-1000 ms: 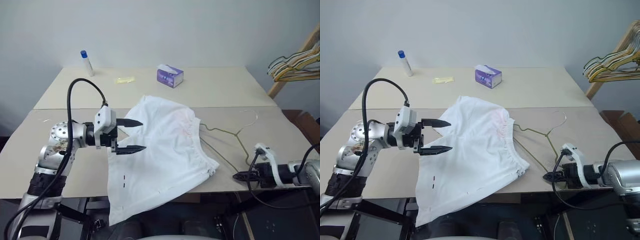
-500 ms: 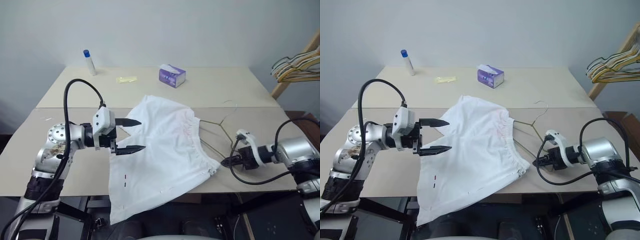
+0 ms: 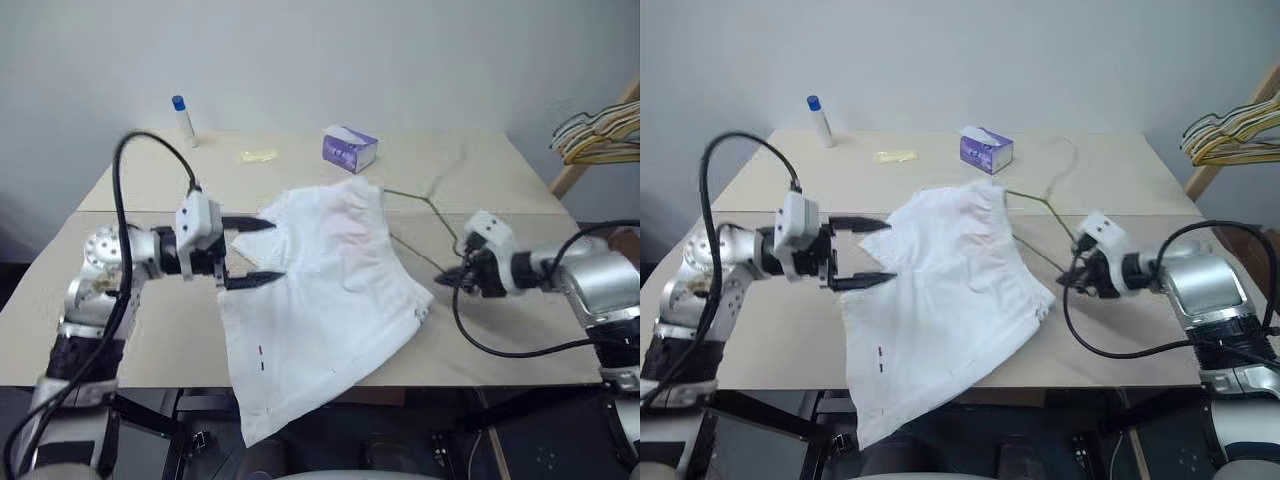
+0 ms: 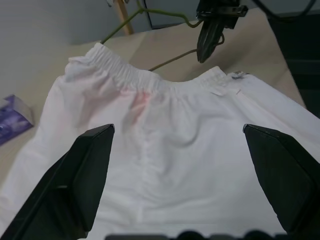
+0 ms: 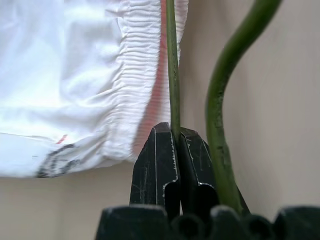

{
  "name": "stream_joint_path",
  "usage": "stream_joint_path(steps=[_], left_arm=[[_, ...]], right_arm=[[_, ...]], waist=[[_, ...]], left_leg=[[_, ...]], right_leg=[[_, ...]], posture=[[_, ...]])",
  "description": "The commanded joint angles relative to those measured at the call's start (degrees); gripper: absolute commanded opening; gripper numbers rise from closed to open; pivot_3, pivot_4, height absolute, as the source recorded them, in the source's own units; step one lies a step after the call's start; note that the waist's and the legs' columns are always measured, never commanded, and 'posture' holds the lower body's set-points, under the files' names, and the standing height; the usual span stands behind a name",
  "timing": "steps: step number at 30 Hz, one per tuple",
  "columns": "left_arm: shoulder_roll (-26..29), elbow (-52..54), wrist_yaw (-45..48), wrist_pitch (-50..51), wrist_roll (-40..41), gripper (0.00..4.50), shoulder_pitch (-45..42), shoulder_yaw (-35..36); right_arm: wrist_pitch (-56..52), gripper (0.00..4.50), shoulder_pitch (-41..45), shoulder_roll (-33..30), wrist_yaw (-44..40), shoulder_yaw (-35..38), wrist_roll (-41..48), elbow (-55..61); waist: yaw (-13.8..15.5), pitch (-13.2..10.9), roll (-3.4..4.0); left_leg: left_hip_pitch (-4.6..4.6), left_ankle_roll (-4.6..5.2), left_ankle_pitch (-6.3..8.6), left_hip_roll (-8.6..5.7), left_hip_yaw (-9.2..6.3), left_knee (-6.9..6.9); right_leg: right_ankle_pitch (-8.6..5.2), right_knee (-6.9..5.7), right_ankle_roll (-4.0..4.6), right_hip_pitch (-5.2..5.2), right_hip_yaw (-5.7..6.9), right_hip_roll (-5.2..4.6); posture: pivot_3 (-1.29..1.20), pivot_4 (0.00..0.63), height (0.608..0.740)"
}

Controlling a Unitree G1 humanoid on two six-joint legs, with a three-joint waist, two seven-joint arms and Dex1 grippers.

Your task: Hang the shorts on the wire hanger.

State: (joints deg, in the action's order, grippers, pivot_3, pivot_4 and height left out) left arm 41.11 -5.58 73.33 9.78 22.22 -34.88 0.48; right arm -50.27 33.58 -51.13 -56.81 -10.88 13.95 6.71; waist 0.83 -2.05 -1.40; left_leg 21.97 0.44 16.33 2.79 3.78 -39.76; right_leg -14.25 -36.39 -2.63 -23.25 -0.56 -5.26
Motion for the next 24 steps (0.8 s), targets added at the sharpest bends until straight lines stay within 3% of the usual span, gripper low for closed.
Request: stream_joint_path(steps=[1,7,13,20,24], left_arm=[[-0.41,-8.85,1.36,-6.09,-2.69,4.47,-8.26,-0.09],[-0.21,-17.95,10.92,-12.11,-4.84,4.47,-16.12,-3.32],[-0.51,-25.56,18.23,-17.82,-9.13,4.47,-19.01,-8.46],[-3.32,-35.44,13.76,-28.29,-17.47,4.47,-21.53,-12.69],[-4.19,-37.61,16.79,-29.30,-17.05,3.55,-21.49,-12.42]], right_arm=[[1.81,0.00,1.51,0.47,2.19,-1.96,-2.26,9.47],[0.71,0.00,2.98,0.54,1.48,-7.83,-4.12,18.17],[-0.19,0.00,5.39,1.35,1.12,-10.31,-4.34,18.60],[0.03,0.00,6.41,0.80,-0.35,-11.59,-4.39,19.28],[-0.66,0.00,6.67,0.72,-0.84,-11.40,-4.23,19.27]], waist=[[-0.30,0.00,0.00],[-1.76,0.00,0.00],[-3.33,0.00,0.00],[-3.58,0.00,0.00],[-3.73,0.00,0.00]], left_leg=[[0.03,0.00,0.00,0.00,-0.01,0.00],[0.21,0.01,0.01,-0.04,0.03,-0.08],[0.19,0.01,0.00,-0.03,0.03,-0.10],[0.17,0.01,0.00,-0.01,0.02,-0.14],[0.21,0.03,0.01,-0.01,0.02,-0.15]], right_leg=[[0.01,0.08,0.00,0.00,0.02,0.00],[0.06,0.32,-0.10,0.01,0.01,-0.04],[0.07,0.24,-0.11,-0.02,0.01,-0.03],[0.07,0.16,-0.11,-0.02,0.00,-0.03],[0.07,0.20,-0.12,-0.03,0.00,-0.04]], posture=[[-0.03,0.000,0.740],[-0.06,0.000,0.740],[-0.07,0.000,0.740],[-0.08,0.000,0.740],[-0.09,0.000,0.740]])
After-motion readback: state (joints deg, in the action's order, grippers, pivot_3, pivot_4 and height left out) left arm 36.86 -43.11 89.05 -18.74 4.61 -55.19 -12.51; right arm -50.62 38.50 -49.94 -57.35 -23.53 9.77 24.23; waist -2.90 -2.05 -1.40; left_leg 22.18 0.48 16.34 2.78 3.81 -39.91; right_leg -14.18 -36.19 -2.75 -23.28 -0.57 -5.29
